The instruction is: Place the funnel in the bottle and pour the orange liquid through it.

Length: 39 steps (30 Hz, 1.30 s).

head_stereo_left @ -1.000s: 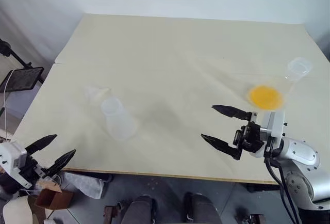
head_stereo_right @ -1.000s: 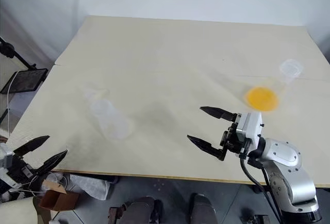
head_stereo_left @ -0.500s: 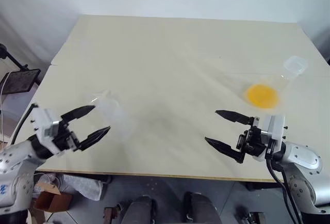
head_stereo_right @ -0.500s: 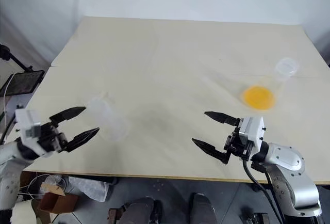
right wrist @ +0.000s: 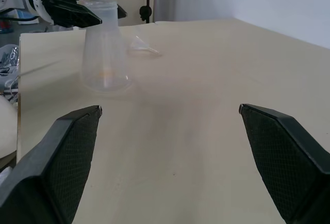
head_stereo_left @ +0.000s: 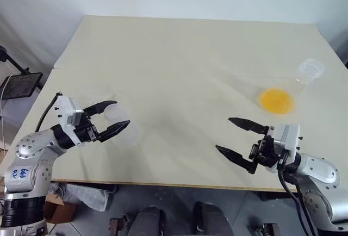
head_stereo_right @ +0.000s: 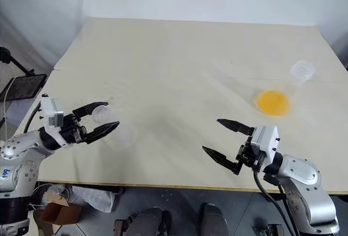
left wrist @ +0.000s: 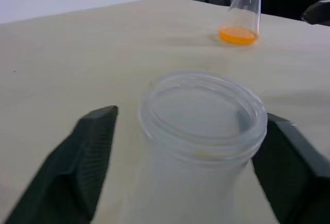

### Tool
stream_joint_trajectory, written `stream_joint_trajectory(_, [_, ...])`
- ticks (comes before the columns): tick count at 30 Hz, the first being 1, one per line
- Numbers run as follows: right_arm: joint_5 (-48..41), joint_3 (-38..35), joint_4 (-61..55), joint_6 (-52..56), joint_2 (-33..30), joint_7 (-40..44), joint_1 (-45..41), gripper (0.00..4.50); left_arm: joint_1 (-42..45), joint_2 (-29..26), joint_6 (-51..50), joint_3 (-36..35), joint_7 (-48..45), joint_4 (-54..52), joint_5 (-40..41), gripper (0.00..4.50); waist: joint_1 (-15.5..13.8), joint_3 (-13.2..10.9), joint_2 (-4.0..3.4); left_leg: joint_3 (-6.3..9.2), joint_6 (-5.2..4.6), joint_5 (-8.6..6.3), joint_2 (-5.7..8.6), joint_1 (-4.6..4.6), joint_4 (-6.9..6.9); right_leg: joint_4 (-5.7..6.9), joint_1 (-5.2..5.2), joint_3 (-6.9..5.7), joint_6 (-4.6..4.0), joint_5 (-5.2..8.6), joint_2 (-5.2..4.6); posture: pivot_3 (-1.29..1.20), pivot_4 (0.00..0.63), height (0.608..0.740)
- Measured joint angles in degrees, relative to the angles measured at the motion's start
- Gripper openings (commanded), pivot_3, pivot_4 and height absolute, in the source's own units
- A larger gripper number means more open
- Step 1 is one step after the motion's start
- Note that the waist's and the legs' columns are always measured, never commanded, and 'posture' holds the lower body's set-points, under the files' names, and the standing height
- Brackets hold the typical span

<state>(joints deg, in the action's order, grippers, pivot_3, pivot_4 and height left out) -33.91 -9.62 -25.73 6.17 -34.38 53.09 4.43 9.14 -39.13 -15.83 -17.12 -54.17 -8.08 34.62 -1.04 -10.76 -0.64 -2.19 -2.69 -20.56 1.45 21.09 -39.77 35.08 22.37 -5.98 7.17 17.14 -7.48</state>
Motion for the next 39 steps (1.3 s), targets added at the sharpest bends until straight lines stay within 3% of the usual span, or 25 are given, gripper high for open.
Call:
stream_joint_trajectory(2, [0.02,0.0,-0.06,-0.01,0.01,-0.22,0.24,4.5,0.03,-0.08,0.19,0.22,-0.51,0.0,-0.46,2.35,-0.1,0.0,0.0,0.0,0.0,0.0,0.0,0.0,-0.02,0.0,0.0,0.0,0.0,0.0,0.0,0.0,0.15,0.74])
stream_joint_trajectory(3, [0.04,0.0,-0.08,-0.03,0.01,-0.31,0.32,4.5,0.07,-0.1,0.28,0.22,-0.66,0.0,-0.61,2.28,-0.14,0.0,0.0,0.0,0.0,0.0,0.0,0.0,-0.02,0.0,0.0,0.01,0.0,0.0,0.0,0.0,0.15,0.74])
stream_joint_trajectory(13, [0.78,-0.57,-0.98,-1.08,0.42,-1.65,1.76,4.5,5.2,0.6,-1.95,3.68,-1.76,-0.29,-0.18,2.28,-0.35,0.0,0.0,0.03,0.0,0.0,0.02,0.04,-0.09,0.02,-0.01,0.01,0.0,0.0,0.02,0.0,0.15,0.74])
stream_joint_trajectory(20, [1.0,-8.08,-3.48,-1.88,0.77,-4.08,10.65,4.5,22.43,9.92,-5.13,9.79,-2.18,4.36,2.39,2.28,-1.24,0.01,0.03,0.01,-0.13,0.07,0.3,0.05,-0.22,0.23,-0.03,-0.17,0.1,-0.05,0.05,0.0,0.15,0.74])
stream_joint_trajectory(23, [1.86,-14.58,-6.01,-3.97,4.17,-6.58,20.52,4.5,33.56,17.86,-2.89,18.01,-5.07,16.27,-2.5,2.28,-2.96,0.02,0.08,-0.07,-0.24,0.13,0.41,0.09,-0.23,0.16,-0.05,-0.27,0.2,-0.1,0.07,0.0,0.15,0.74])
stream_joint_trajectory(26, [3.19,-17.7,-9.9,-6.12,8.79,-9.37,27.77,4.5,39.57,22.79,2.67,23.46,-8.58,27.54,-8.28,2.28,-2.4,0.02,0.08,-0.39,-0.27,0.14,0.41,0.1,-0.14,-0.08,-0.02,-0.16,0.27,-0.14,0.08,0.0,0.15,0.74])
stream_joint_trajectory(34, [7.71,-16.69,-18.19,-9.63,17.48,-15.19,37.43,4.5,47.91,31.41,16.49,24.91,-11.93,50.22,-15.63,2.28,-0.69,0.02,0.09,-0.58,-0.26,0.15,0.23,0.08,-0.08,-0.09,0.08,-0.08,0.22,-0.11,0.18,0.0,0.15,0.74])
stream_joint_trajectory(39, [9.33,-15.71,-20.27,-11.24,20.19,-17.44,40.59,4.5,50.73,33.47,22.21,24.82,-12.35,58.79,-18.91,2.28,-0.65,0.01,0.09,-0.58,-0.27,0.14,0.27,0.09,-0.08,-0.1,0.1,-0.07,0.23,-0.11,0.13,0.0,0.15,0.74])
